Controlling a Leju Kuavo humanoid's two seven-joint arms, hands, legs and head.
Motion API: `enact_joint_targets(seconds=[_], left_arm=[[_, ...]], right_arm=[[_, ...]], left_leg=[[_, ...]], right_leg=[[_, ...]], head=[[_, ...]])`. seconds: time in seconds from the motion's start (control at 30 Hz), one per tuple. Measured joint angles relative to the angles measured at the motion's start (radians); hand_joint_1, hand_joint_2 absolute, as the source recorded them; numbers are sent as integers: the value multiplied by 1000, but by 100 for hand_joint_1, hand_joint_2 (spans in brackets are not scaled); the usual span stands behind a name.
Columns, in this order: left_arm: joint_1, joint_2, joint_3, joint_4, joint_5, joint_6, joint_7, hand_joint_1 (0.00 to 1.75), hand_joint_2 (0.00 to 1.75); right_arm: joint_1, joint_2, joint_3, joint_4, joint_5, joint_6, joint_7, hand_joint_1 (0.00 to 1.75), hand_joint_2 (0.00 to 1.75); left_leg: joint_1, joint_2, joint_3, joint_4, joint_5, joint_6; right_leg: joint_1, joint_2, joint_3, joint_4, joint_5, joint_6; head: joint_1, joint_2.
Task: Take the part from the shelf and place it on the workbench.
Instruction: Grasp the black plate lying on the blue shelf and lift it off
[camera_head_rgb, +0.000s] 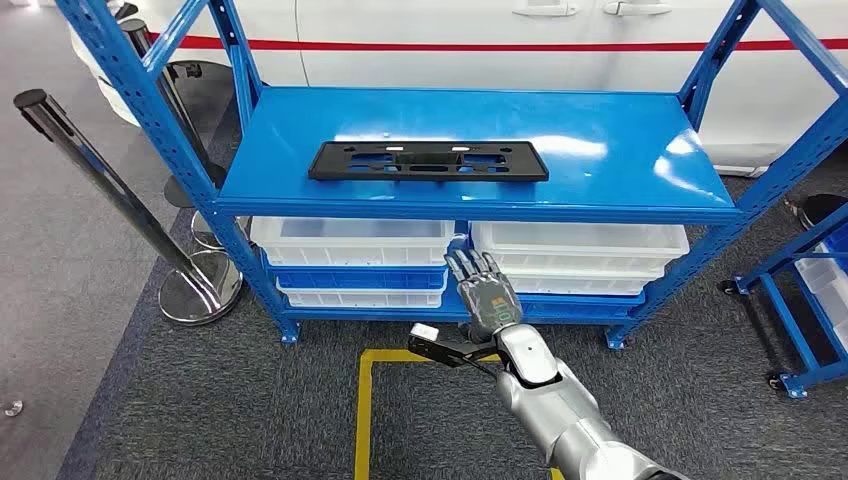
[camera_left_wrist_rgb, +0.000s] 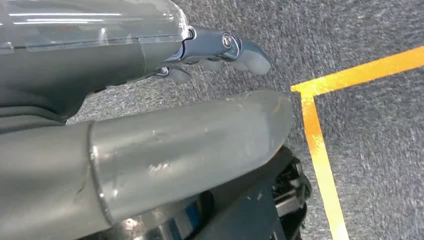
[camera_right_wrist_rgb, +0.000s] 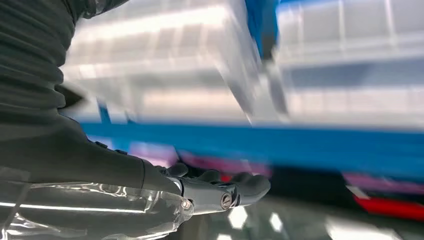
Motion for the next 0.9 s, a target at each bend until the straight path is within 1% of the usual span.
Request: enact_joint_targets(seconds=[0.07,0.1,0.17,0.2,0.23,0.27,0.3,0.33,0.37,0.4,0.47,0.5,0.53,0.57,0.6,0.67,0.7,0.73,0.77,0.8,0.83,0.87,0.9], left_arm=[[-3,-2,4,0,-5,0,-2,0,0],[-5,-5,9,1,-9,0,-4,0,0],[-12,-10,18,4,-19,-1,-7,0,0],[-14,-12,23,5,-24,-1,-8,0,0],[-16,-14,28,6,-31,-1,-10,0,0],[-17,-16,33,7,-38,-1,-12,0,0],[-19,-18,38,8,-44,-2,-14,0,0],[-22,-21,42,9,-51,-3,-16,0,0],[-26,-23,45,10,-58,-3,-18,0,0],[-30,-25,48,11,-65,-4,-21,0,0],[-36,-26,55,13,-79,-4,-24,0,0],[-38,-26,57,14,-86,-4,-25,0,0],[-39,-26,59,14,-91,-4,-24,0,0],[-40,-26,60,14,-95,-4,-24,0,0],[-41,-26,60,14,-97,-5,-23,0,0],[-44,-26,60,14,-101,-8,-22,0,0],[-44,-26,60,14,-103,-10,-23,0,0],[-44,-26,60,14,-104,-11,-23,0,0],[-45,-26,60,14,-106,-12,-23,0,0],[-45,-26,60,14,-106,-12,-23,0,0],[-46,-26,60,14,-107,-13,-23,0,0],[-48,-26,60,14,-108,-14,-23,0,0],[-50,-26,60,14,-109,-16,-24,0,0]], right_arm=[[-4,-4,15,-16,12,-9,12,0,175],[-7,-8,30,-32,25,-17,24,0,175],[-10,-18,63,-63,51,-32,49,0,175],[-10,-24,82,-80,66,-40,63,0,175],[-9,-30,104,-100,83,-49,80,0,175],[-9,-36,127,-120,100,-60,97,0,175],[-9,-41,149,-142,118,-71,114,0,175],[-8,-43,168,-164,135,-83,129,0,175],[-6,-45,183,-185,152,-94,142,0,175],[-2,-45,194,-205,169,-105,154,0,175],[12,-44,207,-237,194,-127,171,0,175],[21,-43,212,-249,201,-136,176,0,175],[29,-41,215,-258,204,-142,179,0,175],[35,-37,217,-264,205,-146,179,0,175],[41,-33,218,-270,205,-148,177,0,175],[54,-27,218,-275,206,-150,170,0,175],[61,-25,218,-276,206,-151,167,0,175],[68,-24,218,-276,206,-151,164,0,175],[73,-23,218,-276,206,-151,163,0,175],[75,-21,218,-276,205,-151,162,0,175],[76,-19,218,-276,205,-151,161,0,175],[76,-17,218,-276,206,-151,159,0,175],[76,-15,218,-277,206,-151,157,0,175]], left_leg=[[0,0,2,-3,2,6],[0,1,3,-6,3,11],[-4,1,2,-5,3,18],[-5,1,2,-4,2,19],[-7,1,2,-2,0,21],[-8,1,3,0,-2,21],[-8,1,4,2,-4,20],[-10,1,5,4,-6,18],[-12,0,4,7,-9,14],[-13,0,3,9,-10,11],[-15,-1,1,8,-10,2],[-14,0,1,7,-12,-3],[-13,0,-1,14,-19,-8],[-12,0,-10,35,-35,-14],[-10,0,-28,77,-61,-19],[-6,0,-88,207,-122,-27],[-4,0,-114,261,-138,-30],[-3,1,-127,283,-134,-32],[-1,1,-121,266,-113,-33],[1,1,-97,212,-77,-34],[3,1,-65,142,-44,-33],[2,1,-36,79,-22,-31],[1,1,-16,36,-10,-27]], right_leg=[[0,0,-15,34,-23,3],[0,0,-37,81,-49,5],[1,0,-100,206,-104,8],[1,0,-124,251,-115,8],[1,0,-133,264,-107,7],[1,0,-124,241,-82,4],[2,0,-99,184,-45,0],[3,0,-69,120,-14,-4],[4,0,-44,63,6,-8],[7,0,-28,26,15,-11],[10,1,-22,7,12,-16],[8,0,-21,5,14,-21],[6,0,-19,1,15,-26],[3,0,-17,-2,17,-31],[0,-1,-16,-5,18,-36],[1,-2,-16,-5,17,-40],[1,-3,-16,-5,17,-41],[0,-3,-16,-4,16,-41],[0,-2,-15,-4,16,-41],[-1,-2,-15,-2,15,-39],[-1,0,-14,-1,14,-37],[0,1,-15,2,12,-33],[1,2,-16,4,11,-27]], head=[[0,0],[0,0],[0,0],[0,0],[0,0],[0,0],[0,0],[0,0],[0,0],[0,0],[0,0],[0,0],[0,0],[0,0],[0,0],[0,0],[0,0],[0,0],[0,0],[0,0],[0,0],[0,0],[0,0]])
